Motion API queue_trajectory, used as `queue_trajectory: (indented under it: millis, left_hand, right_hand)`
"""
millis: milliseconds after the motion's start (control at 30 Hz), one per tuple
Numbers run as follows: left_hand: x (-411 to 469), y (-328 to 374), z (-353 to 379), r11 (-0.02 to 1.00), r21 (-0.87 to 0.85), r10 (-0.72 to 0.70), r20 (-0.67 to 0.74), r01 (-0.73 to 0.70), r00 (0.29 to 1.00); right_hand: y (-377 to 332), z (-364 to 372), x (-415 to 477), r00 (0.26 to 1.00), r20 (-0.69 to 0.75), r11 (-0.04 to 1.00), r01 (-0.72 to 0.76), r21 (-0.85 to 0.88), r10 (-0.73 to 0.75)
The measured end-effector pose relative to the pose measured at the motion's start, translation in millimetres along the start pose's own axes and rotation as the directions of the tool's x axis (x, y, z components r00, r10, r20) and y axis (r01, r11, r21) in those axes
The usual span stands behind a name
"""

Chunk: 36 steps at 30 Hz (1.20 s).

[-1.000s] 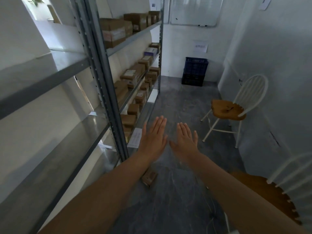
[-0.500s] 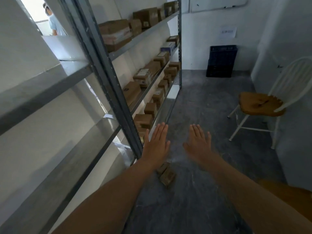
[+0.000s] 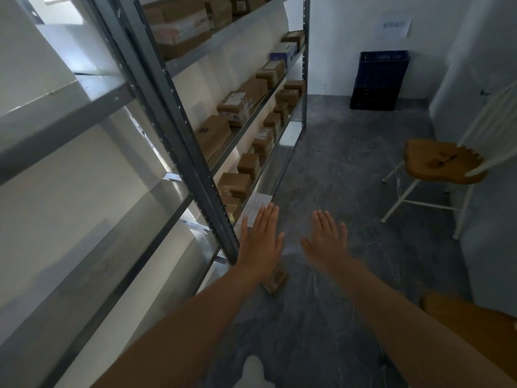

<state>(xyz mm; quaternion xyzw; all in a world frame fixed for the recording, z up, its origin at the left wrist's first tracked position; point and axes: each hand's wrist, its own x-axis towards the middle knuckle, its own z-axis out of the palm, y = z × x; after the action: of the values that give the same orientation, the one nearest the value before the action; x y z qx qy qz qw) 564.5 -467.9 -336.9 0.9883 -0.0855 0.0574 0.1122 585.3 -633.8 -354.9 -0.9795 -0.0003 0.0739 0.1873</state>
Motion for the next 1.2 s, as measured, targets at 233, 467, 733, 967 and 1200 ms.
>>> queue_trajectory:
  millis: [233, 467, 733, 967, 1200]
  left_hand:
    - [34.2, -25.8, 2.2, 0.999, -0.039, -0.032, 0.014, 0.033, 0.999]
    - [69.8, -53.0, -4.5, 0.994, -0.111, -0.018, -0.011, 0.017, 1.0]
    - [91.3, -107.7, 5.6, 0.997, -0.076, 0.006, 0.047, -0.003, 0.999]
    - [119.3, -143.6, 8.4, 0.991, -0.13, -0.017, 0.08, 0.027, 0.997]
    - [135.1, -165.5, 22.4, 0.974, -0.205, -0.063, 0.151, 0.094, 0.986]
  right_hand:
    - [-22.3, -4.3, 27.9, 1.0, -0.003, 1.0, 0.005, 0.003, -0.005]
    - [-47.3, -25.3, 73.8, 0.999, -0.044, 0.997, 0.013, -0.078, -0.016]
    - [-92.2, -10.9, 116.9, 1.0, -0.013, 0.991, 0.025, -0.132, -0.027]
    - [-126.9, 24.2, 138.7, 0.997, -0.006, 0.98, 0.073, -0.186, -0.075]
    - [-121.6, 32.3, 151.2, 0.999, 0.012, 0.976, 0.038, -0.216, -0.037]
